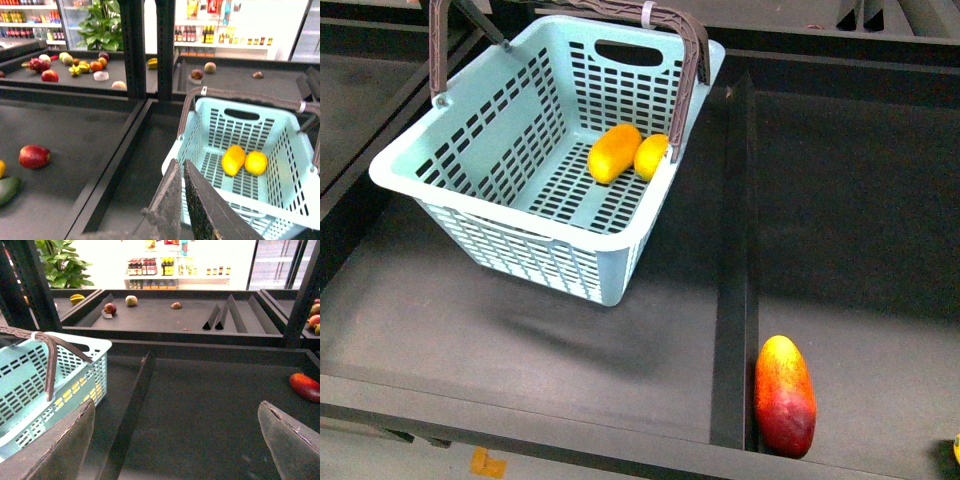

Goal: Pick lemon and mango into basket

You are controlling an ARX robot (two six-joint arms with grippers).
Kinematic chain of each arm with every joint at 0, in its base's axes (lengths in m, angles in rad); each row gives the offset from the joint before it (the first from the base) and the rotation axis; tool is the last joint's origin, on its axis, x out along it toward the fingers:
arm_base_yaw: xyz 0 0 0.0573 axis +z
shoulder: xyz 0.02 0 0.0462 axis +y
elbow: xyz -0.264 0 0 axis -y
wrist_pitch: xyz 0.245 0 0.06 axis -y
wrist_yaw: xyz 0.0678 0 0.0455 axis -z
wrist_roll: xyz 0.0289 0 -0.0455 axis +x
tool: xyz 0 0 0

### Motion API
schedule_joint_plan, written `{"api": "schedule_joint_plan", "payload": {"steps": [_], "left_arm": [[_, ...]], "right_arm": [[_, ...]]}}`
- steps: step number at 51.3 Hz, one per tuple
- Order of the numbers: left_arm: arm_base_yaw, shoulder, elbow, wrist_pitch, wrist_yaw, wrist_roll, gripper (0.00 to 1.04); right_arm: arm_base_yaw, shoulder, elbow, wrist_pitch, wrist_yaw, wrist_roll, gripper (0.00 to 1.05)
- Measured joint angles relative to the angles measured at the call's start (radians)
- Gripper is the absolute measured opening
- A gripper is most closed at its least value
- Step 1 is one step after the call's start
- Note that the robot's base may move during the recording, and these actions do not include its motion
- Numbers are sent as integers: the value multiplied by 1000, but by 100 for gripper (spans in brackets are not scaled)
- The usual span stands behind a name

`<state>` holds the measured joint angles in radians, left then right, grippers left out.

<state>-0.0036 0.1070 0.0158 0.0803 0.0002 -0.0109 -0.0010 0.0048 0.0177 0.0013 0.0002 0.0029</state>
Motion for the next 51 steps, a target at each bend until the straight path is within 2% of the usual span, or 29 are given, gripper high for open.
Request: {"api": "schedule_joint_plan", "payload": {"steps": [4, 22, 24, 35, 39, 48, 51], "left_arm": [[0, -80, 0, -70, 0, 0, 4], [0, -101, 0, -79, 0, 0, 4], [0, -101, 0, -79, 0, 0, 14], [0, -101, 0, -79, 0, 0, 53], [0, -101, 0, -79, 0, 0, 71], [0, -101, 0, -79, 0, 0, 99], [0, -101, 0, -79, 0, 2, 97]], "right_arm": [[0, 0, 0, 0, 0, 0, 96], [0, 0, 0, 0, 0, 0, 96], [0, 0, 0, 0, 0, 0, 96], [0, 0, 0, 0, 0, 0, 96], [0, 0, 0, 0, 0, 0, 96], [0, 0, 0, 0, 0, 0, 96], [0, 0, 0, 0, 0, 0, 96]]}}
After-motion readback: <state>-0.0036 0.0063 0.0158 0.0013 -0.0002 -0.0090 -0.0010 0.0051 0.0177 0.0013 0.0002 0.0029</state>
